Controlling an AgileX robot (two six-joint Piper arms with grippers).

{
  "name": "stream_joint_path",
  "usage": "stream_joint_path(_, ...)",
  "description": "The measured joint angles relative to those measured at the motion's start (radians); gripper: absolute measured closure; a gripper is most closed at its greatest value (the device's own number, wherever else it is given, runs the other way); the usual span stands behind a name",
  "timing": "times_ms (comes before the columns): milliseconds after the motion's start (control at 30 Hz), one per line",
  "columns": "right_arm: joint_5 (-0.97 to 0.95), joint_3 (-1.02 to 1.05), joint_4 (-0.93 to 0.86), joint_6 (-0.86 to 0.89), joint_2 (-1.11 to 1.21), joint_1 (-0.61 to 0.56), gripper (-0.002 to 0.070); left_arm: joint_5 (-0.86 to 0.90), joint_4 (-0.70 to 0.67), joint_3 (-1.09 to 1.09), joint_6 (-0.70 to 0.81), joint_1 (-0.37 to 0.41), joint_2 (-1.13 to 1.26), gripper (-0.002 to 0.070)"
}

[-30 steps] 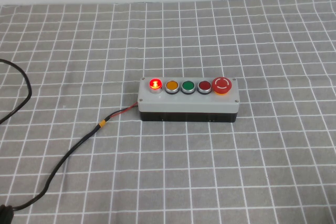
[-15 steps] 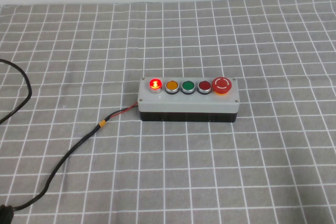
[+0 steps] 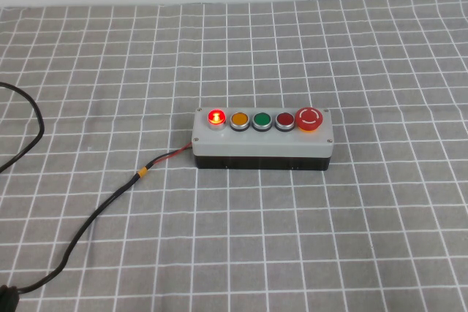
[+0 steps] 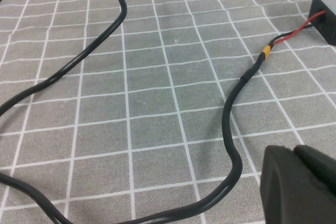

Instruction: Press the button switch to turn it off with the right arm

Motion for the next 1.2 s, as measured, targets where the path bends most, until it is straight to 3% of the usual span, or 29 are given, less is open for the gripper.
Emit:
stream_joint_path(233, 0.303, -0.349, -0.015, 0.000, 0.069, 0.000, 0.0692, 0.000, 0.000, 0.000, 0.000, 0.000, 0.000, 0.0678)
stream_joint_path(500, 0.721, -0.752, -0.019, 0.000, 0.401, 0.000, 0.0693, 0.000, 0.000, 0.000, 0.000, 0.000, 0.000, 0.0678)
stream_joint_path(833, 1.400, -1.104, -0.019, 0.000, 0.821, 0.000, 0.0692, 0.000, 0.000, 0.000, 0.000, 0.000, 0.000, 0.0678)
stream_joint_path(1033, 1.524, -1.144, -0.022, -0.058, 0.937, 0.000, 0.0692, 0.000, 0.000, 0.000, 0.000, 0.000, 0.000, 0.0678)
stream_joint_path(1200, 1.575, -1.146, 0.086, -0.126, 0.995, 0.000, 0.0692, 0.000, 0.000, 0.000, 0.000, 0.000, 0.000, 0.0678)
